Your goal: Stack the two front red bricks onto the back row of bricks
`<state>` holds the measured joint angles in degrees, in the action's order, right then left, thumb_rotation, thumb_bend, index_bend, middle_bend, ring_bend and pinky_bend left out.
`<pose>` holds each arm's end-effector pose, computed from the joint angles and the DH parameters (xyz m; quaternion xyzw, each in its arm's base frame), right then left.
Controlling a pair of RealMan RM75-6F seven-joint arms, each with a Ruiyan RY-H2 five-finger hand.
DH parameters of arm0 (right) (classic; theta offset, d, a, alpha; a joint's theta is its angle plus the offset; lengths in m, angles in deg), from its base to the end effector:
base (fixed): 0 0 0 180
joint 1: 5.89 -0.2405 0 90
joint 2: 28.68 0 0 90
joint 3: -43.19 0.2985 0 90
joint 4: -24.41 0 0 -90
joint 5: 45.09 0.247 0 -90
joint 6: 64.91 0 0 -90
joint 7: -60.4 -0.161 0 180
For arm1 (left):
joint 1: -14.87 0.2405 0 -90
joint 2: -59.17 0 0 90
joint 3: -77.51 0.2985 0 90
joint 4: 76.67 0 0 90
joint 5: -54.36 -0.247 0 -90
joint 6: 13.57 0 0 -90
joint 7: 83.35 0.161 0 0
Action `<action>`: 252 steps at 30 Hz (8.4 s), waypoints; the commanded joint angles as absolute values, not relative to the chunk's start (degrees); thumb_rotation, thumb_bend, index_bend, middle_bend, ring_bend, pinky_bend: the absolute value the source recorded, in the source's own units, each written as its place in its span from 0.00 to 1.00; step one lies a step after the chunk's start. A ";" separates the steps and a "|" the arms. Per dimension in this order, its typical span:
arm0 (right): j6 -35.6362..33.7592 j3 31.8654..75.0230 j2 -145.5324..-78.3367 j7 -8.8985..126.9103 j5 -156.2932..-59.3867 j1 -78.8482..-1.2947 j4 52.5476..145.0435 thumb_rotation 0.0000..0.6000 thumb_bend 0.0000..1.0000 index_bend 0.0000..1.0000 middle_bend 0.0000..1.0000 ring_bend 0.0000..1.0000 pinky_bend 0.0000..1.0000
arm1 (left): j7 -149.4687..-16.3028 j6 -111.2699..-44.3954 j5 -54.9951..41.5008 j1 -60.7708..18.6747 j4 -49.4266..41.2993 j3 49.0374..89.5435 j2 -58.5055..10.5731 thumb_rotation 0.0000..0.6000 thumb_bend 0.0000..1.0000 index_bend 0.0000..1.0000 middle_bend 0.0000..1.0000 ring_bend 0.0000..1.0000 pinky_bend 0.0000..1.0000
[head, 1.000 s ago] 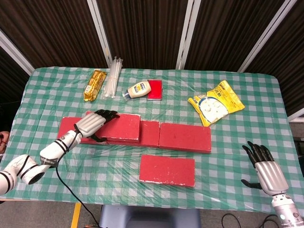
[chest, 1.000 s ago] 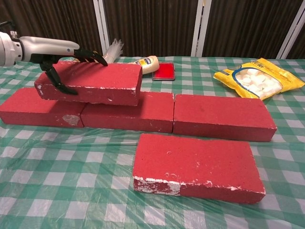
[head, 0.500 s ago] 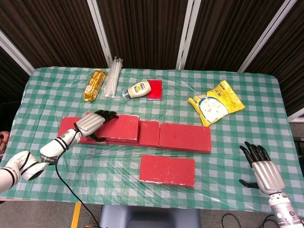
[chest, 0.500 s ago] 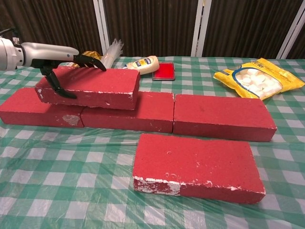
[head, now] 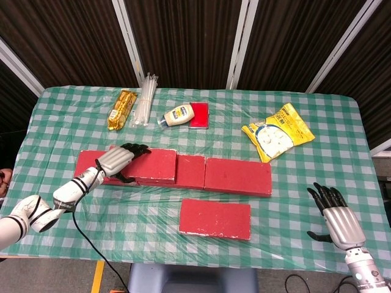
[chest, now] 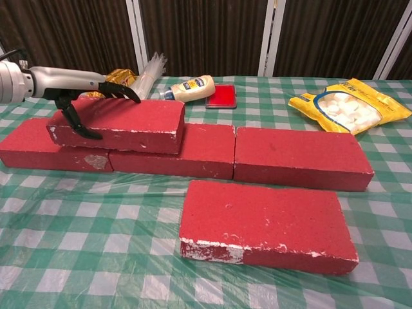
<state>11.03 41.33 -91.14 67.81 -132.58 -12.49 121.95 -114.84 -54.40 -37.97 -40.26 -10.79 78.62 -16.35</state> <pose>-0.3519 -0.1884 0.1076 0.6702 -0.4142 0.3095 0.5324 -0.2143 0.4799 0.0223 -0.8182 -0.3750 -0.3047 0.3116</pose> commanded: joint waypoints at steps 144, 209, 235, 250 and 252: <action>-5.58 45.50 -114.23 98.60 -87.29 -41.54 136.74 1.00 0.12 0.00 0.00 0.00 0.05 | -92.77 -92.45 -39.59 -3.96 -1.66 81.82 -11.64 1.00 0.39 0.00 0.00 0.00 0.00; -32.86 53.98 -100.15 67.72 -97.39 -56.73 113.00 1.00 0.12 0.46 0.34 0.27 0.41 | -87.17 -88.97 -34.60 -3.53 -4.83 77.45 -15.45 1.00 0.39 0.00 0.00 0.00 0.00; -25.88 50.38 -104.62 75.25 -87.17 -62.12 113.56 1.00 0.12 0.36 0.32 0.26 0.41 | -88.64 -88.58 -34.94 -3.74 -5.11 77.49 -15.09 1.00 0.39 0.00 0.00 0.00 0.00; -24.25 49.66 -105.56 78.36 -81.87 -64.80 114.62 1.00 0.12 0.28 0.30 0.23 0.41 | -88.84 -88.24 -35.07 -3.85 -5.67 77.66 -15.27 1.00 0.39 0.00 0.00 0.00 0.00; -23.97 49.43 -105.75 78.80 -81.48 -65.05 114.62 1.00 0.12 0.26 0.29 0.22 0.41 | -88.86 -88.25 -35.06 -3.87 -5.64 77.62 -15.24 1.00 0.39 0.00 0.00 0.00 0.00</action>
